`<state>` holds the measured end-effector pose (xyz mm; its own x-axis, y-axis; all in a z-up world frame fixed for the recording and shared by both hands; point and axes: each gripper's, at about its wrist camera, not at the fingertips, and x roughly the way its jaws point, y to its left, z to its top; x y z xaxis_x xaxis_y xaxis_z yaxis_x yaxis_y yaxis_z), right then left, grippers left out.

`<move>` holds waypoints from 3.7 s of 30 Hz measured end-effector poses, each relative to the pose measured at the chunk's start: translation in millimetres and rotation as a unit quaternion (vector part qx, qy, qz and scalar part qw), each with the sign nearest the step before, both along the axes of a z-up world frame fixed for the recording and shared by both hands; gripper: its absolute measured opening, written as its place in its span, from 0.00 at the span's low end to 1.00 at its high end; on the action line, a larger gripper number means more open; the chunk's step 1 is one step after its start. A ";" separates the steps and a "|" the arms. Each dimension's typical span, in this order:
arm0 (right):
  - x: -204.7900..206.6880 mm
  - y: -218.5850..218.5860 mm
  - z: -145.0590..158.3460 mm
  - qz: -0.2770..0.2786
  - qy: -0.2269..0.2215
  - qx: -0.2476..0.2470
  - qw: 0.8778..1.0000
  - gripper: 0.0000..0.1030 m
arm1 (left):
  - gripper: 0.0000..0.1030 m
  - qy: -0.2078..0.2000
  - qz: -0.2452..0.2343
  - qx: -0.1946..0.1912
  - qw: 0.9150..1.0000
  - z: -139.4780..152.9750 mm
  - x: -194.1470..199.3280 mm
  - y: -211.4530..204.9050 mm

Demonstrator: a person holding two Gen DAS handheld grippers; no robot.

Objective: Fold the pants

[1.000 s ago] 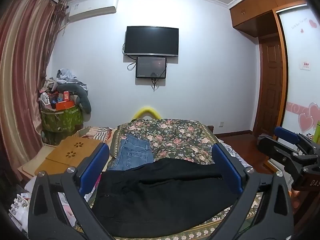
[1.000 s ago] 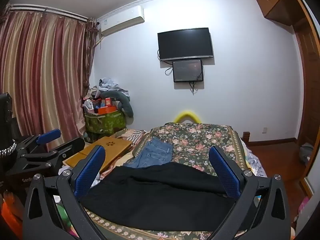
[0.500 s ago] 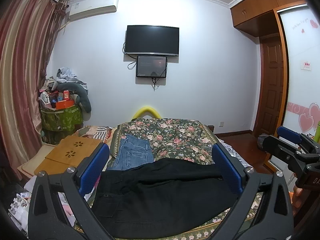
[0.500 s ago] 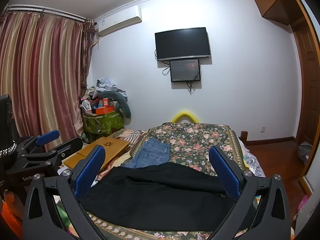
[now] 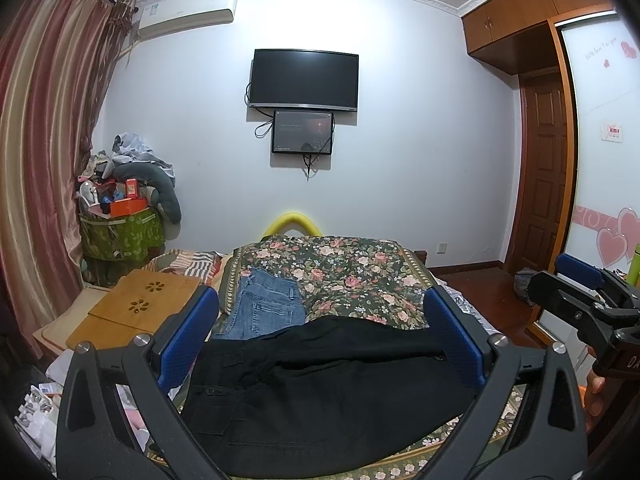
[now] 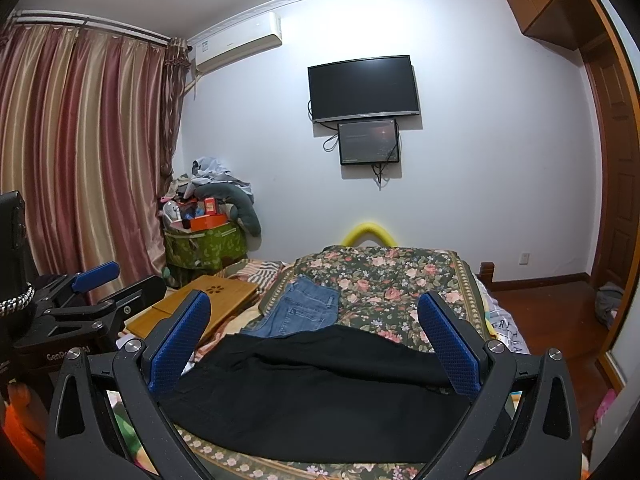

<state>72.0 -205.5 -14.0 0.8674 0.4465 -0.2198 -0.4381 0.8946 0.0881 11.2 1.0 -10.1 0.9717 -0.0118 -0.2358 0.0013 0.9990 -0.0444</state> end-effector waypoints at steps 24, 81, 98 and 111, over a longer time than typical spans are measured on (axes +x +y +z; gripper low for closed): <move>2.4 -4.4 0.3 0.000 0.000 -0.001 1.000 1.00 | 1.00 0.000 0.000 -0.010 1.000 2.7 0.2 3.4; 244.5 25.0 -118.5 0.032 0.183 -0.115 0.976 0.98 | 1.00 0.277 0.094 0.032 0.956 -152.3 313.6 163.2; 354.7 58.6 -218.1 0.110 0.313 -0.225 0.916 0.85 | 0.80 0.443 0.102 0.016 0.891 -285.3 391.2 218.2; 372.5 69.6 -231.4 0.156 0.325 -0.206 0.910 0.50 | 0.43 0.459 0.100 0.015 0.883 -306.6 388.4 223.0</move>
